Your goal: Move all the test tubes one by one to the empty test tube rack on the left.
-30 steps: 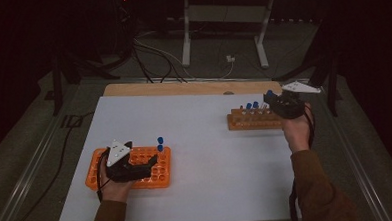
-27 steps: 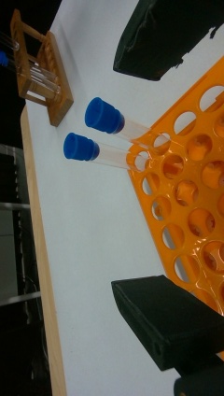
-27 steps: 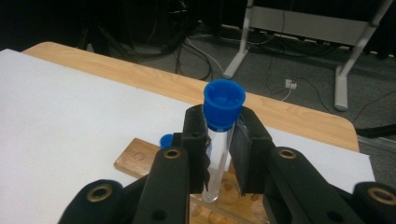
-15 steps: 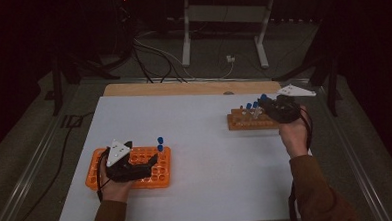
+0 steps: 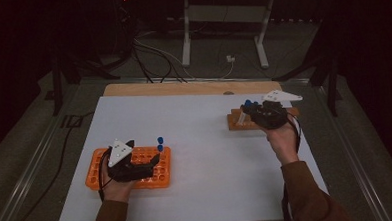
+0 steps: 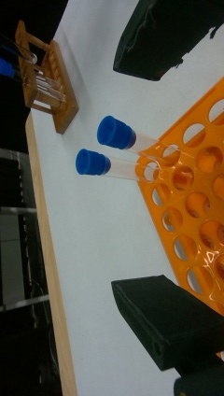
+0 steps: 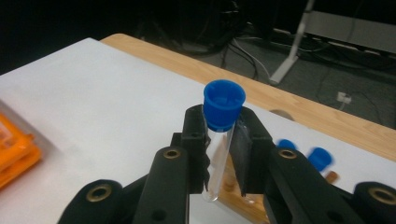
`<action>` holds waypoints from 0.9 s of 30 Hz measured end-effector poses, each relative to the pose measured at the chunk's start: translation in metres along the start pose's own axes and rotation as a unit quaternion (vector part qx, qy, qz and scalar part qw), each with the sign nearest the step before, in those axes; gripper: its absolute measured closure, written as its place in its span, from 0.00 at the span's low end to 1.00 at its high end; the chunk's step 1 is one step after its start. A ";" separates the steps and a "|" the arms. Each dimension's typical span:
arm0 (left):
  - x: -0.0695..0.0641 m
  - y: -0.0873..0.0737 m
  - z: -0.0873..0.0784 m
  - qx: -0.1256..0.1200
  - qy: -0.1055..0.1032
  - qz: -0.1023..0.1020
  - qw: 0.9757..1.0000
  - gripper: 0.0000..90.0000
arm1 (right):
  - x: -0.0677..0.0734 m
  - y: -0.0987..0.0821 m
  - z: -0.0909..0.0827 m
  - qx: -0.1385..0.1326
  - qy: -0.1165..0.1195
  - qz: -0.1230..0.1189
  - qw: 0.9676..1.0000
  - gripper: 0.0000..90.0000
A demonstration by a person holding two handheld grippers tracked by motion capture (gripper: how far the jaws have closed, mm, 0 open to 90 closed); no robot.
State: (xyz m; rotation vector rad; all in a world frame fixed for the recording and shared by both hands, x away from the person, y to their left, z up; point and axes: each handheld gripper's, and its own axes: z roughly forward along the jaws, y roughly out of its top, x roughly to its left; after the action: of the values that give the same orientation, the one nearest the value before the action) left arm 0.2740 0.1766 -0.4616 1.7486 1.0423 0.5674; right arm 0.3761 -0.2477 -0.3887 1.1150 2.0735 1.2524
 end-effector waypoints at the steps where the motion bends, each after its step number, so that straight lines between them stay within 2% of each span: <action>1: 0.000 0.000 0.000 0.000 0.000 0.001 1.000 0.01 | 0.003 0.000 0.001 0.000 0.003 -0.003 1.000 0.85; 15: -0.008 0.005 -0.001 -0.006 -0.006 0.013 1.000 0.01 | 0.037 0.003 0.013 0.006 0.048 -0.025 0.999 0.85; 23: -0.013 0.009 0.000 -0.010 -0.010 0.016 1.000 0.01 | 0.051 0.003 0.018 0.010 0.072 -0.027 0.997 0.84; 27: -0.017 0.012 -0.001 -0.014 -0.013 0.019 1.000 0.01 | 0.056 0.004 0.020 0.005 0.086 -0.021 0.996 0.84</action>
State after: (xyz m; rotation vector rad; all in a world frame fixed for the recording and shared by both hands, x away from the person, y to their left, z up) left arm 0.2690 0.1610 -0.4485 1.7503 0.9811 0.5784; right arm 0.3605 -0.1900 -0.3934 0.9922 2.2181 1.3612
